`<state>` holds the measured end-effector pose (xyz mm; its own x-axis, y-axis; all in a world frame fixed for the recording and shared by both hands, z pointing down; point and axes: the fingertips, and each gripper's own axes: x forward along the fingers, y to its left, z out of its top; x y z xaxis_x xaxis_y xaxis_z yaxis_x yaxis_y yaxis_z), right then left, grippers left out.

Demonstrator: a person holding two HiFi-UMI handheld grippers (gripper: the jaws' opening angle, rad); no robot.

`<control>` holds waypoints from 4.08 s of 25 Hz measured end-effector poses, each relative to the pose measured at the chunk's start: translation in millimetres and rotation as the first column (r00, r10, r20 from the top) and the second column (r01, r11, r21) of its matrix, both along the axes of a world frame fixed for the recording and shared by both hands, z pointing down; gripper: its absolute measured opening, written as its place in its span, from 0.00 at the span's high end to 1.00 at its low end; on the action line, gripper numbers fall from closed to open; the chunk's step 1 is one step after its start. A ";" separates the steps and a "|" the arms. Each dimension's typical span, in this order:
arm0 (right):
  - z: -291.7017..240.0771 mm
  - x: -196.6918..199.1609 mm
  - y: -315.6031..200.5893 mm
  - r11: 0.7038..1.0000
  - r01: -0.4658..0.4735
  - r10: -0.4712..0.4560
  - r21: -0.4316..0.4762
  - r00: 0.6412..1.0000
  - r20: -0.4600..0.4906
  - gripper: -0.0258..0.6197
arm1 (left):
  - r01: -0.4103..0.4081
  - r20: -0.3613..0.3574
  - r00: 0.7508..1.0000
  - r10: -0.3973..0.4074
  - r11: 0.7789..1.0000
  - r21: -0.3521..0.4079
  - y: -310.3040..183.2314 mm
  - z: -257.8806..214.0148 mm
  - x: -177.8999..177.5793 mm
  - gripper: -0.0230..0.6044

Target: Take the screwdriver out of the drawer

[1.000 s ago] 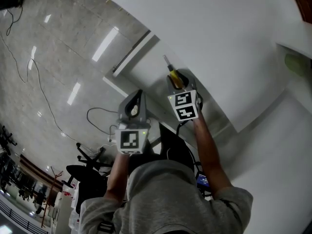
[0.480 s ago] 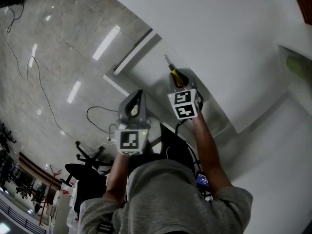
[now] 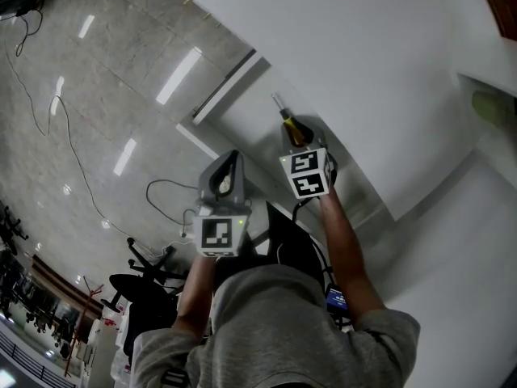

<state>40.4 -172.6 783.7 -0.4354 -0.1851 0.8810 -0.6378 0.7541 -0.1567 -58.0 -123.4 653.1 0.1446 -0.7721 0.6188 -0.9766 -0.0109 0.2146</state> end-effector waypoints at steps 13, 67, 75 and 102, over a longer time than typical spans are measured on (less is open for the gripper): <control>-55.9 1.4 0.3 0.997 -0.038 0.035 0.073 0.998 0.047 0.84 | -0.015 0.042 0.999 0.012 0.997 0.070 7.5 -42.0 -6.3 0.94; -419.0 46.3 169.8 0.737 -0.406 0.208 0.540 0.897 0.390 0.84 | -0.268 0.205 0.960 0.189 0.832 0.486 154.6 -311.5 17.7 0.94; -436.7 60.0 221.3 0.680 -0.457 0.247 0.574 0.879 0.407 0.84 | -0.292 0.229 0.953 0.201 0.812 0.505 197.5 -323.0 5.2 0.94; -444.7 74.2 288.9 0.627 -0.497 0.280 0.600 0.863 0.421 0.84 | -0.271 0.224 0.958 0.177 0.813 0.515 244.9 -324.0 -16.3 0.94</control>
